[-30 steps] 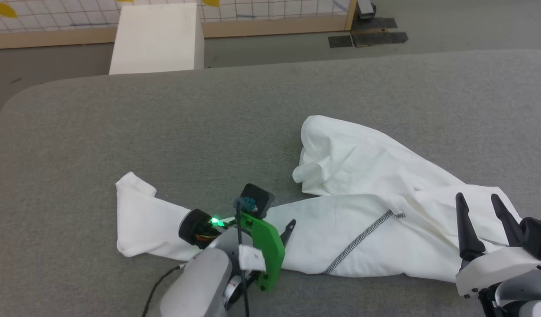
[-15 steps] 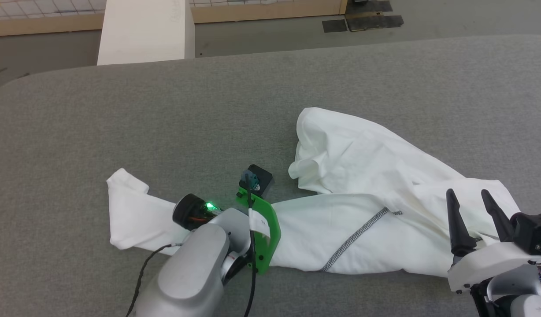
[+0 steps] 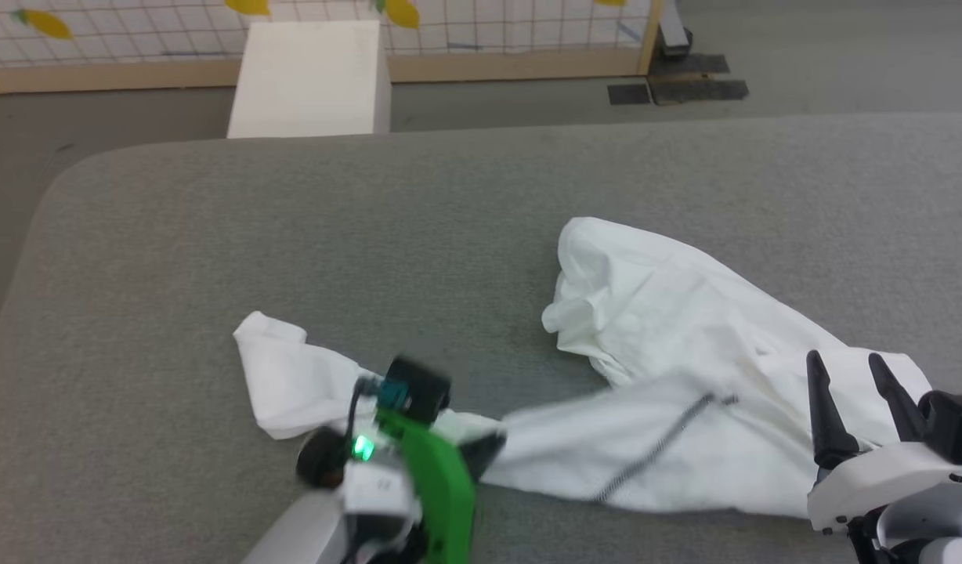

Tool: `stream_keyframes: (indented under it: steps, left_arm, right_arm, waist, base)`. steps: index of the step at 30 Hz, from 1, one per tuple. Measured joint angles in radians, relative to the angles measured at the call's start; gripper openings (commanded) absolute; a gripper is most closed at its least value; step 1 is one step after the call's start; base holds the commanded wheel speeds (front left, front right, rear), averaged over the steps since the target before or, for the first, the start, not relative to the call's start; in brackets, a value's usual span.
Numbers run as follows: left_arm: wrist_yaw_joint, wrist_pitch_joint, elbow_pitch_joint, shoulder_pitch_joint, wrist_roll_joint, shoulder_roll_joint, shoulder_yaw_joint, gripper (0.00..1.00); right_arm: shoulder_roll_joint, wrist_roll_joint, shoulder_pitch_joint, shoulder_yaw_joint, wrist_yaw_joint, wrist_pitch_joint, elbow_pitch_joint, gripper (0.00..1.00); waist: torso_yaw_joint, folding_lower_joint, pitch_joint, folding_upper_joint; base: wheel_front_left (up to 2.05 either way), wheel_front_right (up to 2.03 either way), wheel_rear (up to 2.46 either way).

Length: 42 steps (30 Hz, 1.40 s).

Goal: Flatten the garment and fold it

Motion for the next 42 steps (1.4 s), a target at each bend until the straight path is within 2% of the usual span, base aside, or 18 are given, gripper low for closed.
stream_keyframes:
  steps: [2, 4, 5, 6, 7, 10, 13, 19, 25, 29, 36, 39, 42]
  left_arm:
    - [0.014, 0.067, -0.084, 0.085, -0.048, 0.04, 0.004, 0.0]
    - [0.048, 0.135, -0.155, 0.176, -0.112, 0.066, 0.012, 0.0]
    - [0.063, 0.156, -0.184, 0.215, -0.132, 0.074, 0.014, 0.28]
    - [0.073, 0.163, -0.204, 0.238, -0.139, 0.078, 0.015, 0.9]
    - [0.085, 0.162, -0.223, 0.257, -0.148, 0.079, 0.019, 1.0]
    - [0.101, 0.133, -0.25, 0.278, -0.168, 0.067, 0.036, 1.0]
    - [0.106, 0.026, -0.254, 0.274, -0.146, 0.045, 0.076, 1.0]
    - [0.116, -0.308, -0.174, 0.206, -0.004, -0.014, 0.164, 1.0]
    - [0.138, -0.542, -0.057, 0.137, 0.096, -0.047, 0.206, 1.0]
    - [0.152, -0.634, 0.015, 0.092, 0.123, -0.069, 0.22, 1.0]
    - [0.149, -0.672, 0.072, 0.045, 0.133, -0.097, 0.221, 1.0]
    - [0.142, -0.68, 0.086, 0.03, 0.133, -0.106, 0.216, 1.0]
    - [0.141, -0.685, 0.099, 0.019, 0.133, -0.11, 0.219, 1.0]
  right_arm:
    - [0.0, 0.0, 0.008, -0.001, 0.0, 0.009, 0.0, 1.0]
    - [0.0, 0.0, 0.012, 0.006, 0.0, 0.02, -0.004, 1.0]
    - [0.0, 0.0, 0.014, 0.009, 0.0, 0.027, -0.008, 1.0]
    - [0.0, -0.002, 0.015, 0.013, 0.0, 0.032, -0.01, 1.0]
    - [0.0, -0.002, 0.015, 0.017, 0.0, 0.04, -0.014, 1.0]
    - [0.0, -0.015, 0.015, 0.042, 0.0, 0.067, -0.023, 1.0]
    - [-0.001, -0.041, 0.013, 0.088, 0.0, 0.126, -0.024, 1.0]
    - [-0.072, -0.063, -0.048, 0.19, 0.0, 0.386, 0.019, 1.0]
    - [-0.15, -0.008, -0.207, 0.309, 0.0, 0.623, 0.084, 1.0]
    - [-0.19, 0.051, -0.293, 0.417, 0.0, 0.745, 0.134, 1.0]
    - [-0.242, 0.075, -0.419, 0.514, 0.0, 0.893, 0.233, 1.0]
    - [-0.258, 0.076, -0.465, 0.536, 0.0, 0.901, 0.251, 0.0]
    - [-0.267, 0.051, -0.509, 0.53, 0.0, 0.85, 0.265, 0.0]
  waist:
    - [0.014, 0.0, -0.009, 0.0]
    - [0.029, 0.0, -0.019, 0.0]
    - [0.037, 0.0, -0.023, 0.0]
    - [0.043, 0.0, -0.026, -0.0001]
    - [0.05, 0.0, -0.029, 0.0]
    - [0.069, 0.0, -0.035, 0.0]
    - [0.084, 0.0, -0.037, 0.0]
    - [0.102, 0.0, -0.025, 0.0]
    - [0.112, 0.0, 0.01, 0.0]
    - [0.128, 0.0, 0.041, 0.0]
    - [0.165, 0.0, 0.107, 0.0]
    - [0.184, 0.0, 0.132, 0.0]
    - [0.203, 0.0, 0.152, -0.0001]
  base:
    - [0.0, 0.0, 0.0]
    - [0.0, 0.0, 0.0]
    - [0.0, 0.0, 0.0]
    - [0.0, 0.0, 0.0]
    - [0.0, 0.0, 0.0]
    - [0.0, 0.0, 0.0]
    - [0.0, 0.0, 0.0]
    - [0.0, 0.0, 0.0]
    - [0.0, 0.0, 0.0]
    - [0.0, 0.0, 0.0]
    - [0.0, 0.0, 0.0]
    - [0.0, 0.0, 0.0]
    - [0.0, 0.0, 0.0]
